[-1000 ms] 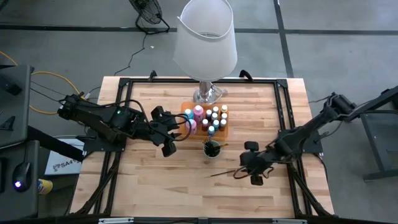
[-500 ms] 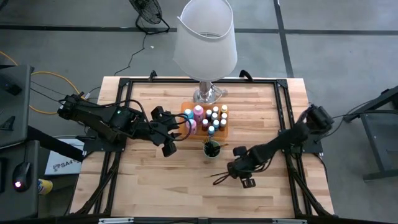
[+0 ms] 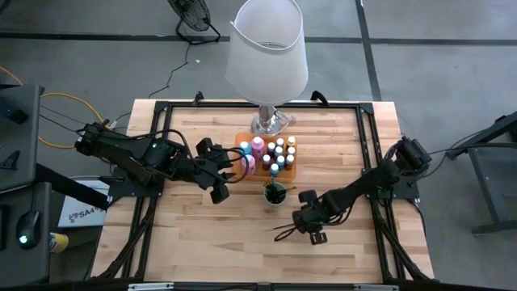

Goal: Pick & Place Paint Supplies
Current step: Put the orange paintbrushes into the green cup

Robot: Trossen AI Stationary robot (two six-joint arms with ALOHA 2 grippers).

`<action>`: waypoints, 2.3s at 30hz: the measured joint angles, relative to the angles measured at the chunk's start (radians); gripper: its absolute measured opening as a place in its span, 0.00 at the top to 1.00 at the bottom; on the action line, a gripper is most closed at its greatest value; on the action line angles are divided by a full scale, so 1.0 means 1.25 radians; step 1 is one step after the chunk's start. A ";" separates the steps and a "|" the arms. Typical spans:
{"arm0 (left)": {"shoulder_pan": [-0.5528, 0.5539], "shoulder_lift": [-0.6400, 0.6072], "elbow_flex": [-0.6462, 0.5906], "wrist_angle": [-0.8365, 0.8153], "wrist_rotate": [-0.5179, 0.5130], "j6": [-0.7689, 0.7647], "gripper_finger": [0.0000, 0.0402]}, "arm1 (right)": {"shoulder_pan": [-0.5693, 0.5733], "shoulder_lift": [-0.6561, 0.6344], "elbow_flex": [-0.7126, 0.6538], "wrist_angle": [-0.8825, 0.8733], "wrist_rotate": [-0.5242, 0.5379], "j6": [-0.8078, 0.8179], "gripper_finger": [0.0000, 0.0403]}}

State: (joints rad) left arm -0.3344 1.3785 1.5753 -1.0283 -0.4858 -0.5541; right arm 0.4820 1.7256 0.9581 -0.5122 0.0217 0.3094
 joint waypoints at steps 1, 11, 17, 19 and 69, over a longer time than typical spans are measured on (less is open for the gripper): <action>0.000 0.000 0.000 0.000 0.000 0.000 0.68 | -0.002 0.000 0.000 0.000 0.011 0.001 0.72; 0.000 0.000 0.000 -0.001 0.000 0.001 0.68 | -0.009 0.000 0.000 -0.001 0.017 -0.023 0.72; 0.000 0.000 0.000 -0.003 0.003 0.001 0.68 | -0.003 0.033 0.001 0.012 0.005 -0.039 0.72; 0.000 0.000 0.000 -0.006 0.004 0.000 0.68 | -0.002 0.037 0.002 0.012 0.006 -0.039 0.72; 0.000 0.000 0.000 -0.010 0.011 -0.007 0.68 | 0.033 -0.061 0.129 -0.105 -0.015 0.113 0.99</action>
State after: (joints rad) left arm -0.3342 1.3781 1.5756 -1.0403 -0.4725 -0.5632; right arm 0.5237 1.6496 1.1194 -0.6435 0.0032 0.4505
